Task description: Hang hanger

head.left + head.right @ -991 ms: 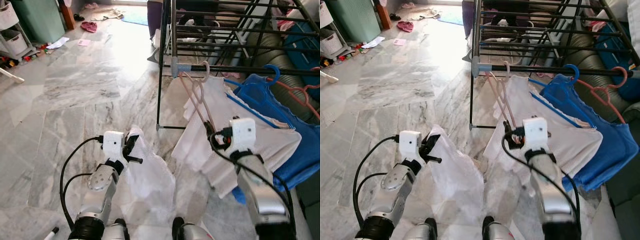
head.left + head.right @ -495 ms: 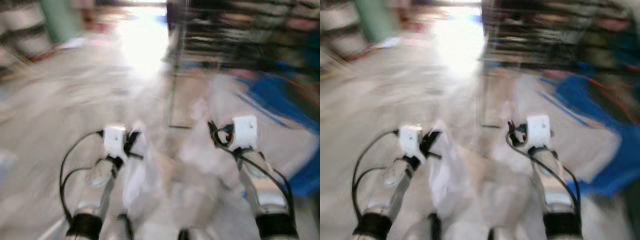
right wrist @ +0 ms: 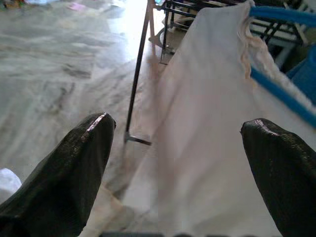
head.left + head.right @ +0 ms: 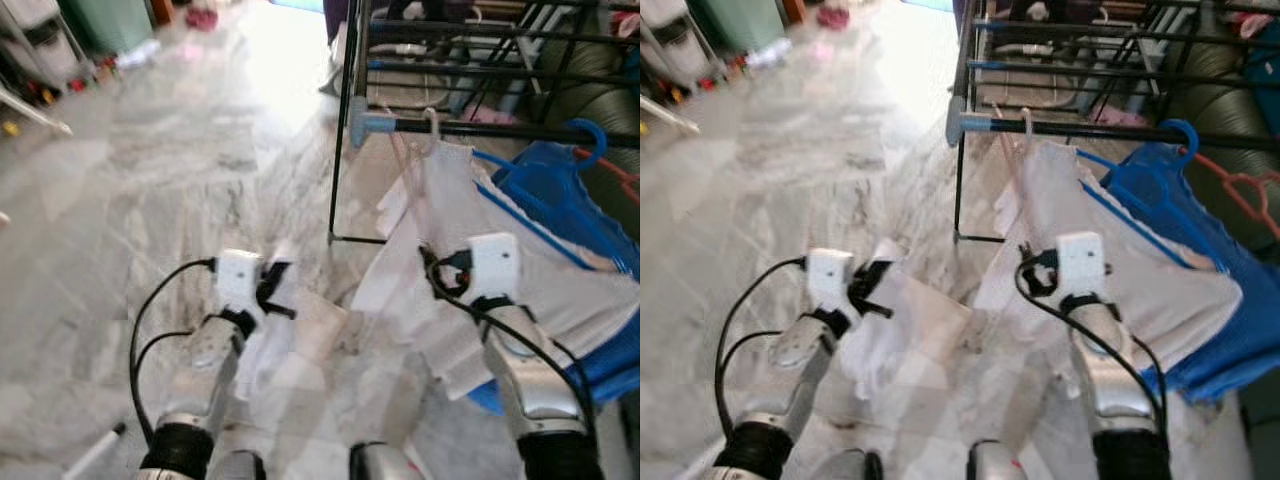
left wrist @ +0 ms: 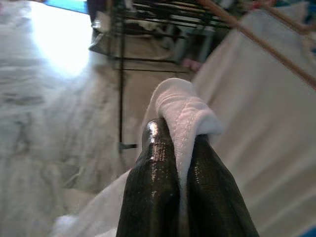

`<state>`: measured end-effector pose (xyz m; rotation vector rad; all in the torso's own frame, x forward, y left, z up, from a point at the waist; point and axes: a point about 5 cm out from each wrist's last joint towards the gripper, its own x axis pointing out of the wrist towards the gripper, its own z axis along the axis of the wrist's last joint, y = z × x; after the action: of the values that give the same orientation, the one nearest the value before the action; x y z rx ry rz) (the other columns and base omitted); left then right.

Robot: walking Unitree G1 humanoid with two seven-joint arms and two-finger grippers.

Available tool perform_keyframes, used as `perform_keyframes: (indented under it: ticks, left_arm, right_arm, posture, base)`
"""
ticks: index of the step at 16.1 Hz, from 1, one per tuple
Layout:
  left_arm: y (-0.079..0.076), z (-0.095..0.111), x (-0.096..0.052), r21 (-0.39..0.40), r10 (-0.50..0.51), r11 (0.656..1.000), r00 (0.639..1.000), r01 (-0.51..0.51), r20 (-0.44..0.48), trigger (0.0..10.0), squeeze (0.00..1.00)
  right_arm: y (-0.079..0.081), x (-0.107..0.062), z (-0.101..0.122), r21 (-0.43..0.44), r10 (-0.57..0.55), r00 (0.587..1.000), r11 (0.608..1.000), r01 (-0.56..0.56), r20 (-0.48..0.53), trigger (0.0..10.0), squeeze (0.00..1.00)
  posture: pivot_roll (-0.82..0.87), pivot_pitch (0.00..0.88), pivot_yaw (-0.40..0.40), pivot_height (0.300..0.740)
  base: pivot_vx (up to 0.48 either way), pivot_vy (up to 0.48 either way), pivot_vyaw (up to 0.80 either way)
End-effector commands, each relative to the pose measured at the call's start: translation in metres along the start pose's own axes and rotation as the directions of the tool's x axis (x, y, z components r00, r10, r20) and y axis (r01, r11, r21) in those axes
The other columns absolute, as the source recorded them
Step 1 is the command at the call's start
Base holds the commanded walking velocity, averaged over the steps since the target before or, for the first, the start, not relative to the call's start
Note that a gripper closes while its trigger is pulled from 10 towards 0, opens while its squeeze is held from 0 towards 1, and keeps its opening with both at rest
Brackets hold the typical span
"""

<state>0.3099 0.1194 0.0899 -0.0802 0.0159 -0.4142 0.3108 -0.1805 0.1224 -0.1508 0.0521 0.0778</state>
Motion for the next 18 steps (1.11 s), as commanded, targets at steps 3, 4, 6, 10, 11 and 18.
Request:
perform_keyframes:
  ticks: [3, 4, 6, 10, 11, 18]
  left_arm:
    - [0.011, -0.002, -0.009, 0.006, 0.041, 0.999, 0.999, -0.041, -0.005, 10.0, 0.0]
    - [0.011, -0.002, -0.009, 0.006, 0.042, 0.999, 0.999, -0.042, -0.005, 10.0, 0.0]
    - [0.011, -0.003, -0.009, 0.007, 0.043, 0.999, 0.999, -0.043, -0.006, 10.0, 0.0]
    - [0.011, -0.004, -0.009, 0.011, 0.042, 0.999, 0.999, -0.041, -0.014, 10.0, 0.0]
    - [0.011, -0.004, -0.008, 0.011, 0.042, 0.999, 0.999, -0.042, -0.017, 10.0, 0.0]
    - [0.01, -0.005, -0.008, 0.009, 0.045, 0.999, 0.999, -0.045, -0.023, 10.0, 0.0]
  right_arm:
    - [0.007, -0.001, 0.006, 0.017, 0.03, 0.999, 0.999, -0.03, 0.02, 10.0, 0.0]
    - [0.006, 0.0, 0.007, 0.007, 0.03, 0.999, 1.0, -0.03, 0.021, 10.0, 0.0]
    - [0.007, 0.0, 0.006, -0.009, 0.033, 0.999, 0.999, -0.033, 0.017, 10.0, 0.0]
    - [0.008, 0.001, 0.012, -0.065, 0.06, 0.996, 0.996, -0.055, 0.07, 10.0, 0.0]
    - [0.006, 0.001, 0.016, -0.079, 0.06, 0.993, 0.996, -0.053, 0.099, 10.0, 0.0]
    - [0.005, 0.001, 0.024, -0.036, 0.071, 0.988, 0.997, -0.067, 0.137, 10.0, 0.0]
  posture:
    - [-0.08, 0.223, -0.001, 0.74]
    - [-0.08, 0.221, -0.001, 0.74]
    - [-0.08, 0.221, -0.001, 0.74]
    - [-0.09, 0.221, -0.001, 0.74]
    - [-0.09, 0.219, -0.001, 0.74]
    - [-0.09, 0.224, 0.006, 0.74]
  base:
    - [0.0, 0.0, 0.0]
    - [0.0, 0.0, 0.0]
    - [0.0, 0.0, 0.0]
    - [0.0, 0.0, 0.0]
    - [0.0, 0.0, 0.0]
    - [0.0, 0.0, 0.0]
